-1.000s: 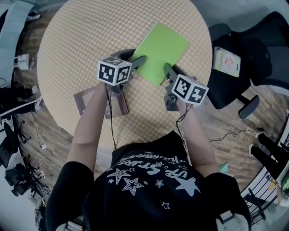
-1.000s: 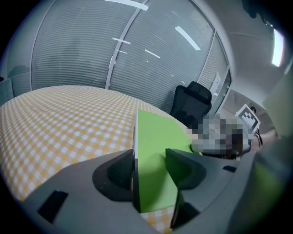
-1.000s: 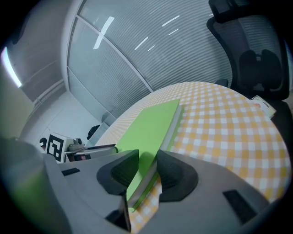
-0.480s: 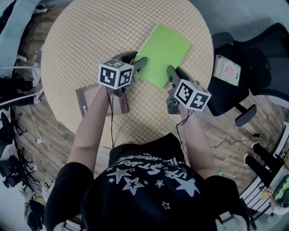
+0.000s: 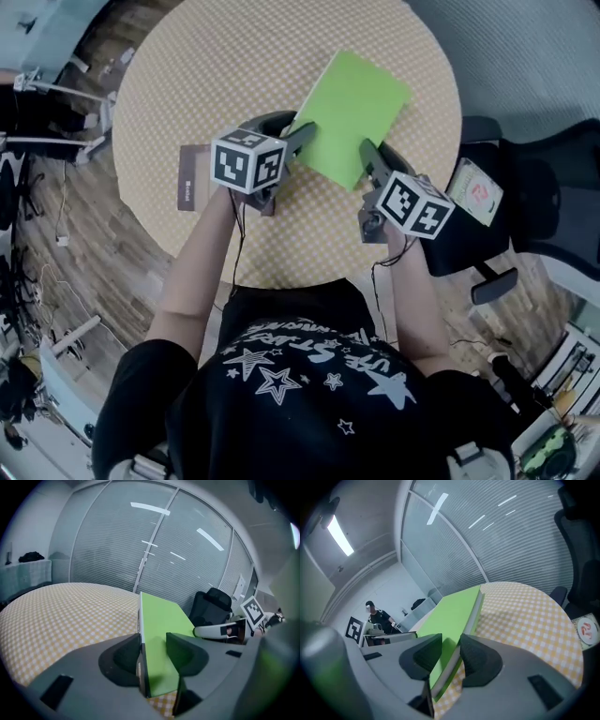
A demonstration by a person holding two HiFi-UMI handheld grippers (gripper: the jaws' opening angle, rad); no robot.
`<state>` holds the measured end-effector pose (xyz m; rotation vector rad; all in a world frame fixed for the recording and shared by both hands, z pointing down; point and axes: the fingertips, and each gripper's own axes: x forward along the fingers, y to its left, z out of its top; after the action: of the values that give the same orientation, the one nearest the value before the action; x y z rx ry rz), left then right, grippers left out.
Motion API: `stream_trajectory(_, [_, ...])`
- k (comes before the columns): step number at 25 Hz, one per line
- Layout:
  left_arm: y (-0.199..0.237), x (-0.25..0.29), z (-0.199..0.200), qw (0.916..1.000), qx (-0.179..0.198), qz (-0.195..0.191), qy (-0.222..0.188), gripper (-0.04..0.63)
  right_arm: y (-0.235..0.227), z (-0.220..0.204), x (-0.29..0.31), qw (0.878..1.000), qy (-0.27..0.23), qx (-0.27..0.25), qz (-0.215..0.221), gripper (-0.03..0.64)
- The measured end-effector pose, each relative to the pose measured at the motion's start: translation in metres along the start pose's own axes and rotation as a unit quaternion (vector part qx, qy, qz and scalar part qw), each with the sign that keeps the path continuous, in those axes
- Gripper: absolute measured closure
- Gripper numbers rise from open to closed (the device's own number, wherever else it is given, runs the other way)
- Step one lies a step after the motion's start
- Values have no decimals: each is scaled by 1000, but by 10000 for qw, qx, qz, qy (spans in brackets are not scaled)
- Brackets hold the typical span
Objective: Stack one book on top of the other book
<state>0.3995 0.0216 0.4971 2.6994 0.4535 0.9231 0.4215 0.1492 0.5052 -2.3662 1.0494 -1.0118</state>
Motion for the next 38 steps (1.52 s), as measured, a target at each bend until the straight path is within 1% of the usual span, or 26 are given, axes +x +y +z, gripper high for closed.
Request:
stream_trajectory(6, [16, -68, -13, 9969, -357, 547, -431, 417, 58, -15, 5, 9974, 209, -461, 522, 499])
stream_trajectory(11, [25, -129, -38, 9897, -671, 1049, -703, 420, 106, -39, 4, 9915, 493, -765, 933, 499])
stream_trajectory(17, [35, -204, -89, 9769, -1166, 1484, -999, 428, 168, -86, 4, 9802, 863, -1167, 1344, 499])
stream_trajectory(20, [29, -240, -111, 9679, -1402, 1703, -1202, 430, 198, -105, -7, 9734, 1036, -1380, 1507, 499])
stream_trajectory(23, [21, -270, -135, 9604, -1575, 1822, -1405, 431, 220, -126, -18, 9670, 1142, -1586, 1632, 499])
stream_trajectory(26, [11, -288, -161, 9547, -1698, 1886, -1555, 433, 231, -147, -28, 9626, 1191, -1735, 1704, 499])
stream_trajectory(29, [5, -296, -180, 9515, -1761, 1922, -1635, 436, 236, -159, -30, 9589, 1248, -1870, 1729, 499])
stream_trajectory(32, [4, -297, -187, 9481, -1885, 1947, -1663, 436, 240, -161, -25, 9547, 1341, -1983, 1768, 499])
stream_trajectory(35, [0, -301, -190, 9433, -1978, 2061, -1690, 436, 243, -163, -25, 9496, 1421, -2056, 1894, 499])
stream_trajectory(38, [-1, -293, -190, 9379, -2092, 2189, -1692, 437, 238, -160, -16, 9427, 1558, -2122, 2050, 499])
